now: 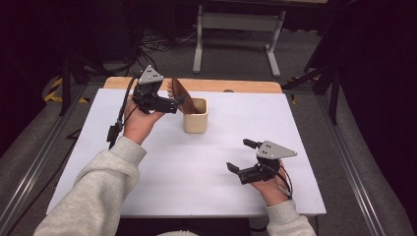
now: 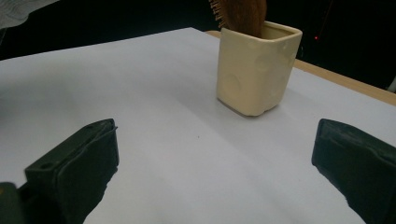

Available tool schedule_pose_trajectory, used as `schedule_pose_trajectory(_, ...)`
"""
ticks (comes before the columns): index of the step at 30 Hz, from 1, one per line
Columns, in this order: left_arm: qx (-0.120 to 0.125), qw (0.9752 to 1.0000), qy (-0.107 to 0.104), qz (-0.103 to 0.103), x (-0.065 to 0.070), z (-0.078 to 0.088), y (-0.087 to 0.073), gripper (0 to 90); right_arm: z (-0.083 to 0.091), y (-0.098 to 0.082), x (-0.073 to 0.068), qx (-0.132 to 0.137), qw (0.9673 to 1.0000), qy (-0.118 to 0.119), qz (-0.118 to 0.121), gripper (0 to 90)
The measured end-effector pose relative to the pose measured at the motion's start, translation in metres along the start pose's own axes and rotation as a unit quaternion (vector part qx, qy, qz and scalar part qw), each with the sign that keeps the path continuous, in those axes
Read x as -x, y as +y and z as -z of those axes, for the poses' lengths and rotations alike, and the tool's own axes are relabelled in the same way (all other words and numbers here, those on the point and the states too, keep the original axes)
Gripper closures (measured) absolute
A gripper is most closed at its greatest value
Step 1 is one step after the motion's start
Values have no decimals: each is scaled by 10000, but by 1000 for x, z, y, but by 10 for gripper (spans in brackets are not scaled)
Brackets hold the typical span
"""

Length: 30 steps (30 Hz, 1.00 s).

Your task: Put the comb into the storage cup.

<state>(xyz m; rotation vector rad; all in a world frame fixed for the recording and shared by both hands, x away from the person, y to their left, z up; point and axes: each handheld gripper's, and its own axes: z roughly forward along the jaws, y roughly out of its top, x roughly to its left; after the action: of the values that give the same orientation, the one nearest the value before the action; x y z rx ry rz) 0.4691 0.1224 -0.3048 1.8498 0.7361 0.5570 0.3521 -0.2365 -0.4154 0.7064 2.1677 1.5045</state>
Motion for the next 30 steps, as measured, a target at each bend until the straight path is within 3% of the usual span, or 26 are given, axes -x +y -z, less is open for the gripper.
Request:
schedule_pose_trajectory(10,404,9989,-120,-180,7,30,2,3,4,2,3,49,10000,-53,-20,12)
schedule_pose_trajectory(17,529,9983,-156,-206,11,47,-1,3,5,2,3,61,10000,-48,-20,12)
schedule_pose_trajectory(30,678,9971,-170,-301,20,86,-34,3,8,3,4,114,9999,-80,4,12)
